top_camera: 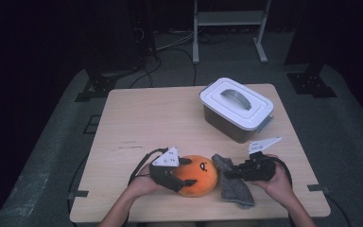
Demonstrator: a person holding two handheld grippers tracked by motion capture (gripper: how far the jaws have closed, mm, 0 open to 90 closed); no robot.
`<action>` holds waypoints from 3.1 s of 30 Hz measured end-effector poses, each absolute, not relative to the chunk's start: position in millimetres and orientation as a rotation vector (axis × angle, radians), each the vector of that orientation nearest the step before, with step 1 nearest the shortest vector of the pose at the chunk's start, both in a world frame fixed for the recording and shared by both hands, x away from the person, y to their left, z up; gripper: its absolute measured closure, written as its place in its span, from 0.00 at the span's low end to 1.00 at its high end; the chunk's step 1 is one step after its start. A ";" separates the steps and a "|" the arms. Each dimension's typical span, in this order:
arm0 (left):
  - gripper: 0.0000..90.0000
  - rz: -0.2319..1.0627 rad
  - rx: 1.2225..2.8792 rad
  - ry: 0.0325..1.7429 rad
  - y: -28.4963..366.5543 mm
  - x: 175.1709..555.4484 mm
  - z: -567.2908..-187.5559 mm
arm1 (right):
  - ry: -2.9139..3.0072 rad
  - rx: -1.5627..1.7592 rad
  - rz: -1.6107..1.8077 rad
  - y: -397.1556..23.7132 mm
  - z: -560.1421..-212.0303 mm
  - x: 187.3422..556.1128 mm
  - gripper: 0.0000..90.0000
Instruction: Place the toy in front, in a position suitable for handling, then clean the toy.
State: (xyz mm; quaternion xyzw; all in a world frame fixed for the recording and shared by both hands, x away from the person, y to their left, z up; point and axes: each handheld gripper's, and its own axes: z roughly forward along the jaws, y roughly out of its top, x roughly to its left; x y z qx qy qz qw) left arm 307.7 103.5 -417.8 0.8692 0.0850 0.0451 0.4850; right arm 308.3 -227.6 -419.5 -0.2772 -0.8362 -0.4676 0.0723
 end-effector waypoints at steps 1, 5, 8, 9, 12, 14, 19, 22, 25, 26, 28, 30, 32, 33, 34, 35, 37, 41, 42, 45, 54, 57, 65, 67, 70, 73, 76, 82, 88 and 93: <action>0.31 0.099 2.107 0.211 103.7 307.9 -417.3 | -2.513 -0.840 -1.410 -232.0 -417.8 307.1 0.83; 0.29 0.096 2.101 0.215 104.6 308.7 -415.4 | -2.528 -0.907 -1.422 -254.4 -414.6 302.8 0.83; 0.27 0.092 2.093 0.223 104.7 308.7 -414.5 | -2.539 -0.963 -1.428 -272.6 -413.1 298.6 0.83; 0.26 0.090 2.094 0.220 104.5 308.9 -414.2 | -2.542 -0.978 -1.433 -278.5 -412.5 296.9 0.83; 0.24 0.086 2.088 0.215 104.1 309.1 -412.5 | -2.550 -1.033 -1.451 -295.5 -410.8 291.8 0.83; 0.22 0.085 2.084 0.216 104.9 309.5 -410.9 | -2.544 -1.068 -1.459 -306.5 -409.4 288.9 0.83; 0.20 0.092 2.069 0.222 110.4 310.2 -407.1 | -2.590 -1.162 -1.432 -328.5 -403.8 283.5 0.83; 0.19 0.104 2.062 0.229 114.1 311.2 -404.4 | -2.608 -1.204 -1.428 -338.3 -400.4 282.8 0.83; 0.18 0.113 2.058 0.237 116.7 311.9 -402.9 | -2.616 -1.223 -1.421 -343.7 -401.9 285.2 0.83; 0.18 0.116 2.057 0.238 117.8 312.4 -402.7 | -2.618 -1.229 -1.413 -344.4 -403.0 286.2 0.83; 0.17 0.118 2.055 0.249 119.4 313.1 -402.5 | -2.611 -1.236 -1.404 -344.4 -406.8 288.7 0.82; 0.16 0.122 2.054 0.257 121.4 314.1 -402.1 | -2.607 -1.240 -1.395 -343.0 -411.9 291.7 0.82; 0.15 0.123 2.052 0.269 123.6 315.1 -401.8 | -2.595 -1.242 -1.384 -340.6 -418.1 295.1 0.81; 0.14 0.125 2.055 0.274 124.7 315.5 -401.5 | -2.586 -1.238 -1.379 -338.7 -421.5 297.0 0.80; 0.14 0.133 2.060 0.274 125.8 316.1 -401.1 | -2.578 -1.234 -1.366 -336.2 -424.8 298.9 0.77; 0.14 0.137 2.060 0.278 126.7 316.2 -400.9 | -2.568 -1.224 -1.362 -333.3 -428.5 301.0 0.73; 0.14 0.143 2.056 0.284 129.1 316.7 -400.4 | -2.548 -1.208 -1.370 -327.0 -433.6 303.1 0.69; 0.13 0.153 2.062 0.293 132.4 316.7 -400.6 | -2.533 -1.195 -1.397 -319.7 -436.0 305.3 0.60; 0.13 0.153 2.064 0.293 133.3 317.2 -400.7 | -2.534 -1.196 -1.400 -319.2 -435.1 305.5 0.58; 0.12 0.159 2.065 0.302 134.0 317.9 -401.0 | -2.518 -1.181 -1.444 -318.7 -430.7 306.2 0.57; 0.11 0.170 2.062 0.318 139.4 318.6 -400.3 | -2.485 -1.142 -1.509 -314.8 -424.4 308.6 0.50; 0.11 0.181 2.062 0.329 143.7 317.9 -399.1 | -2.482 -1.122 -1.545 -313.6 -420.3 311.4 0.47; 0.10 0.205 2.051 0.384 159.2 314.0 -400.4 | -2.489 -1.062 -1.586 -304.5 -404.0 322.3 0.43; 0.10 0.209 2.038 0.409 165.1 312.4 -403.4 | -2.494 -1.039 -1.575 -300.3 -400.4 325.3 0.43; 0.09 0.213 2.049 0.432 170.9 309.2 -405.5 | -2.513 -1.002 -1.562 -293.7 -394.8 329.9 0.42; 0.09 0.218 2.048 0.446 176.1 304.1 -407.0 | -2.531 -0.977 -1.555 -288.4 -388.5 334.6 0.41; 0.08 0.228 2.053 0.468 182.5 299.2 -410.7 | -2.538 -0.952 -1.563 -283.9 -382.5 338.8 0.40; 0.08 0.234 2.026 0.501 199.4 294.2 -413.3 | -2.548 -0.923 -1.566 -274.7 -371.3 345.3 0.40; 0.08 0.251 2.010 0.503 204.1 295.2 -411.8 | -2.573 -0.887 -1.558 -262.6 -361.0 352.5 0.40; 0.08 0.257 2.013 0.503 204.4 295.9 -413.5 | -2.576 -0.869 -1.557 -255.7 -353.8 359.8 0.40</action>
